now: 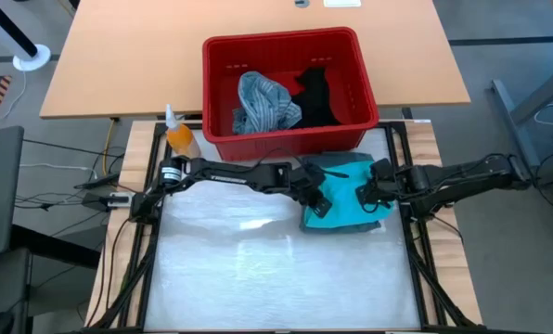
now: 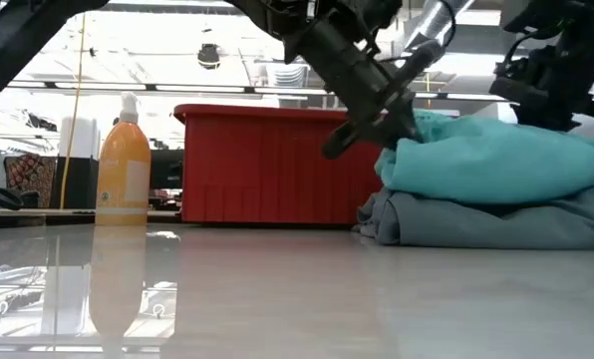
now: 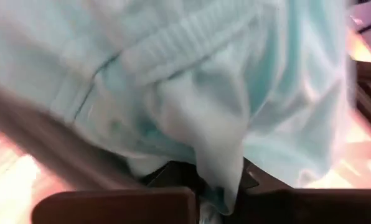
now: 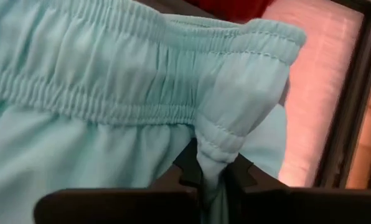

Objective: Fold Laundry from Bin
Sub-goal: Stack the folded light blue shorts on the folded dark blue pants

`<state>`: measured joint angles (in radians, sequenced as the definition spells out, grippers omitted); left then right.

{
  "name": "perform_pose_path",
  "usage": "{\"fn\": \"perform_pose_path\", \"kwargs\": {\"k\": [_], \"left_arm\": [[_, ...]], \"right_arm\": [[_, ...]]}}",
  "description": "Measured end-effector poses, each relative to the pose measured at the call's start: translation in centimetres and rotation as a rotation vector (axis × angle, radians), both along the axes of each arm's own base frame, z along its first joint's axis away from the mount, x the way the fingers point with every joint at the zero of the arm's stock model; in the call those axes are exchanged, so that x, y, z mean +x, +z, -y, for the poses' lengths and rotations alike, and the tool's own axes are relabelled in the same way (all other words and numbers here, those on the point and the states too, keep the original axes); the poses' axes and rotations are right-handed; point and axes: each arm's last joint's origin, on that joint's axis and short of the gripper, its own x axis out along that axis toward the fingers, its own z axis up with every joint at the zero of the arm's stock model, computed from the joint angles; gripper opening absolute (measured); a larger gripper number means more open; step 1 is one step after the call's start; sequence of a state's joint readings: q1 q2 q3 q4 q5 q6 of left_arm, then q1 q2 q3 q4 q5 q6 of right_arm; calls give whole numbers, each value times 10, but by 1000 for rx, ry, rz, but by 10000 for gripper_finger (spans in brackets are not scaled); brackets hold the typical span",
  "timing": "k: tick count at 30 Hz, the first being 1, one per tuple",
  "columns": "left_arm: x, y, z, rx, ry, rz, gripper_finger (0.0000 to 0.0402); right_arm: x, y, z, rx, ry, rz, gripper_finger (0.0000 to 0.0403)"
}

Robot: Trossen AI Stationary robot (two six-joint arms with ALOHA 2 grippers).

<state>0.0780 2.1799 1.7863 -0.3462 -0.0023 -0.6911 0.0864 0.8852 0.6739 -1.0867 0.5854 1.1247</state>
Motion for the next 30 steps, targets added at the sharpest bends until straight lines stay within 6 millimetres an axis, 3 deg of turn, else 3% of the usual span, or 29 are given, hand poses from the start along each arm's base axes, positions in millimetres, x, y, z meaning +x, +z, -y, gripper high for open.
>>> {"fn": "perform_pose_path", "kwargs": {"k": [9, 15, 24, 27, 30], "left_arm": [[-2, -1, -9, -58, 39, -10, 89], [-1, 0, -10, -62, 46, 6, 130], [-3, 2, -11, -68, 47, -1, 143], [-6, 11, -11, -55, 50, 0, 143], [-14, 27, -11, 5, 60, -1, 143]], "right_arm": [[2, 5, 9, 55, 72, -54, 175], [3, 34, 15, 9, 104, -51, 249], [1, 94, 19, -61, 141, 76, 260], [13, 98, 10, -82, 246, 196, 260], [23, 85, -1, -137, 304, 267, 260]]}}
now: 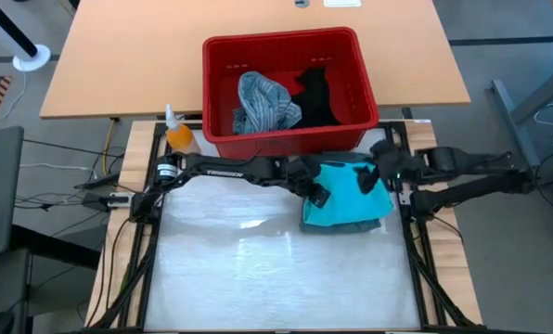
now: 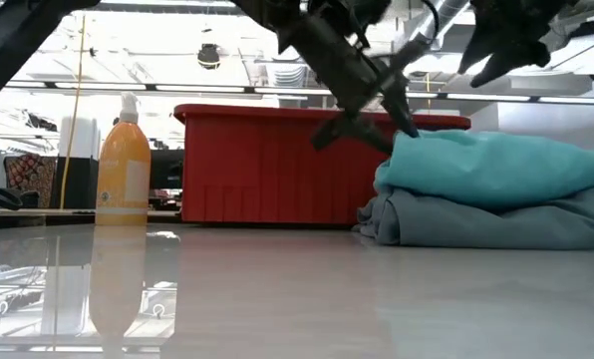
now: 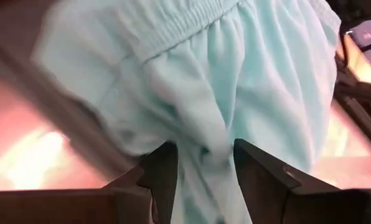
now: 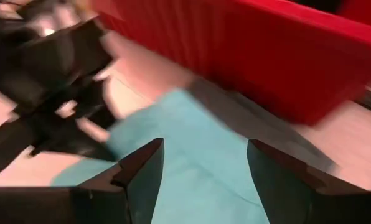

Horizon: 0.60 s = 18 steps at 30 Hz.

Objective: Fold Laundry from Bin
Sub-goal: Stack the folded light blue shorts on the folded dark blue pants

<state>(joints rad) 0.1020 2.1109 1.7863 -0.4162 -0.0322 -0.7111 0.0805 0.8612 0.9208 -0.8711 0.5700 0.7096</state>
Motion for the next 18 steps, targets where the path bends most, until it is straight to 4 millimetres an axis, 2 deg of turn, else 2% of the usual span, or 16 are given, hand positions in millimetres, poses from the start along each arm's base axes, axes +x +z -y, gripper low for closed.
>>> {"fn": "perform_pose_path", "kwargs": {"k": [6, 8, 11, 13, 18], "left_arm": [[-22, 41, 7, 109, -14, 0, 143], [-30, 53, 16, 147, -45, -5, 143], [-44, 75, 37, 222, -69, -2, 143], [-56, 93, 51, 297, -49, 19, 143], [-81, 122, 77, 489, 45, 23, 143]], "right_arm": [[19, -40, -13, -99, 73, 141, 258], [22, -55, -16, -125, 100, 181, 257], [22, -82, -17, -171, 52, 204, 252], [18, -100, -15, -205, -14, 208, 248], [11, -139, -10, -214, -70, 263, 240]]}}
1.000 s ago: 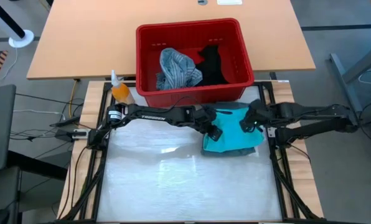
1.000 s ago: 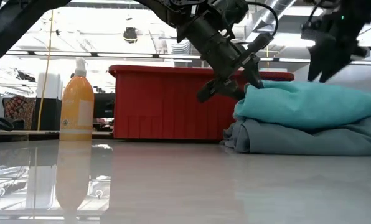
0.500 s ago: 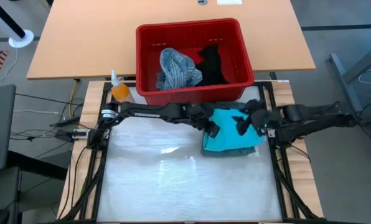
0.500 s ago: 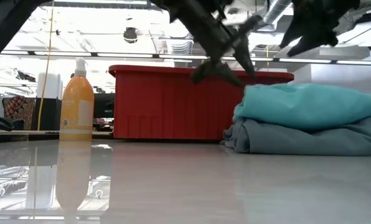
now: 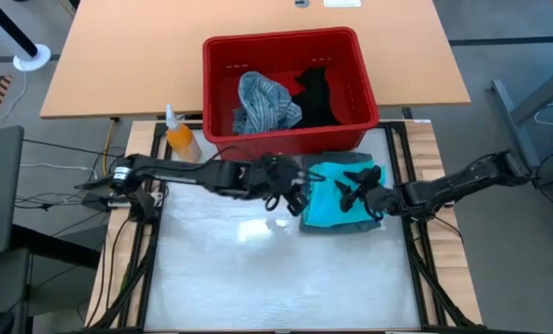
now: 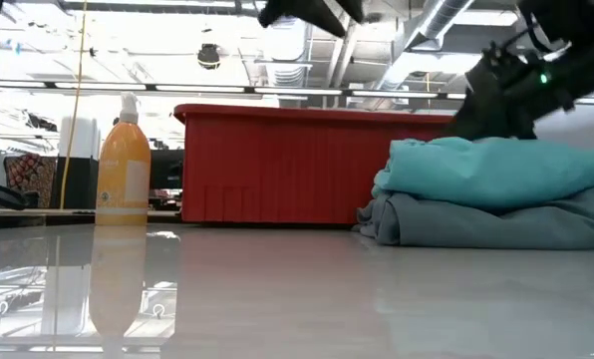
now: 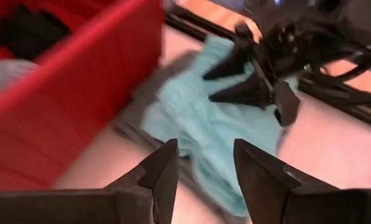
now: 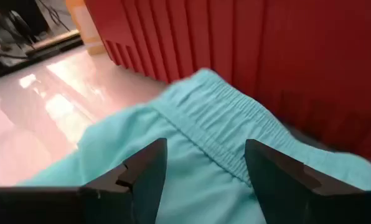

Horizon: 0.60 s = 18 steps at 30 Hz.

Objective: Fold Laundry from Bin
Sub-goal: Stack the folded light blue shorts on the folded dark blue pants

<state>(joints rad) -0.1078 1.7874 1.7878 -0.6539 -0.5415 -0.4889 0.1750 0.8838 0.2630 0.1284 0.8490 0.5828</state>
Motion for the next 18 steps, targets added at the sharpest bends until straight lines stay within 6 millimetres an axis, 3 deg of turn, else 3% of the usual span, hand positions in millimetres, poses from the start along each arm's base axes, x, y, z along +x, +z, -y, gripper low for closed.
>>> {"fn": "perform_pose_path", "kwargs": {"k": [6, 13, 18], "left_arm": [[-21, 18, 7, 32, 40, 11, 143], [-36, 32, 13, 74, 91, 52, 143], [-44, 33, 13, 94, 119, 20, 143]], "right_arm": [[-3, -25, 6, 48, -20, 28, 239], [2, -50, 11, 101, 39, -137, 239], [11, -44, 14, 62, 63, -146, 239]]}}
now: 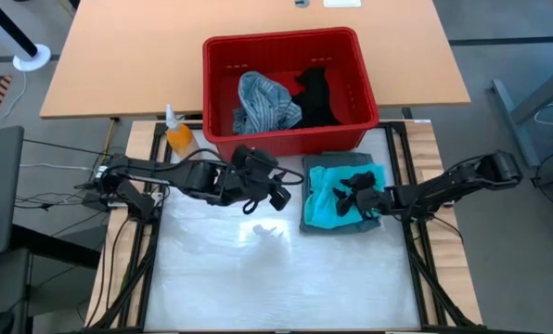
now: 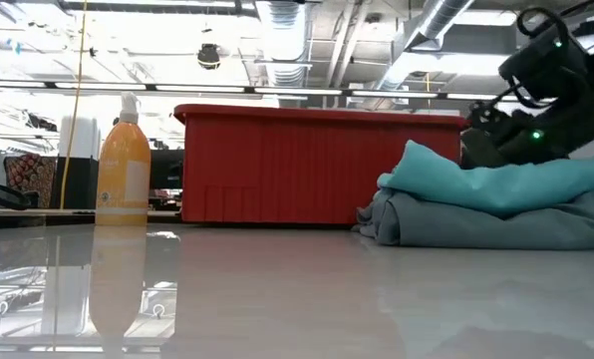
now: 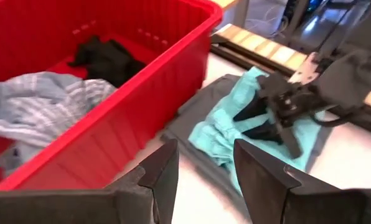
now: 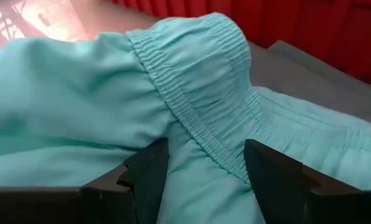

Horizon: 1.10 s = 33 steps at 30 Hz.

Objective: Fold Laundry from Bin
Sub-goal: Stack the folded light blue shorts on the folded dark blue pants

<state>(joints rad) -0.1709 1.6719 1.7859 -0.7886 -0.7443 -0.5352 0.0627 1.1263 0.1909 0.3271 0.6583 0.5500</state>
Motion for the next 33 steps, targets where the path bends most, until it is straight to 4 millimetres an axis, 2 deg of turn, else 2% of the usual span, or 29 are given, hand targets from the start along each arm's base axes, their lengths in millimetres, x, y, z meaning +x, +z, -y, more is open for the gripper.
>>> {"fn": "perform_pose_path", "kwargs": {"k": [3, 8, 13, 17, 20, 23, 27, 29, 33], "left_arm": [[-9, 7, 0, 19, -22, -19, 143], [-33, 26, -6, 94, -79, -57, 143], [-73, 57, -23, 187, -101, -52, 143], [-100, 71, -34, 222, -132, -38, 143], [-113, 73, -39, 230, -200, -24, 143], [-118, 70, -42, 248, -220, -4, 143], [-113, 57, -47, 239, -281, -1, 143], [-109, 50, -50, 216, -316, -8, 143], [-107, 46, -56, 229, -309, -25, 143]], "right_arm": [[12, 25, 3, -62, 30, 45, 239], [25, 84, 7, -166, 70, 31, 239], [20, 151, 6, -151, 172, -81, 239], [12, 193, 8, -73, 268, -153, 239], [10, 199, 11, 89, 309, -204, 239], [17, 190, 15, 152, 279, -253, 239], [38, 185, 17, 154, 268, -202, 239], [50, 185, 14, 155, 334, -161, 238], [72, 159, 19, 169, 410, -295, 226]]}}
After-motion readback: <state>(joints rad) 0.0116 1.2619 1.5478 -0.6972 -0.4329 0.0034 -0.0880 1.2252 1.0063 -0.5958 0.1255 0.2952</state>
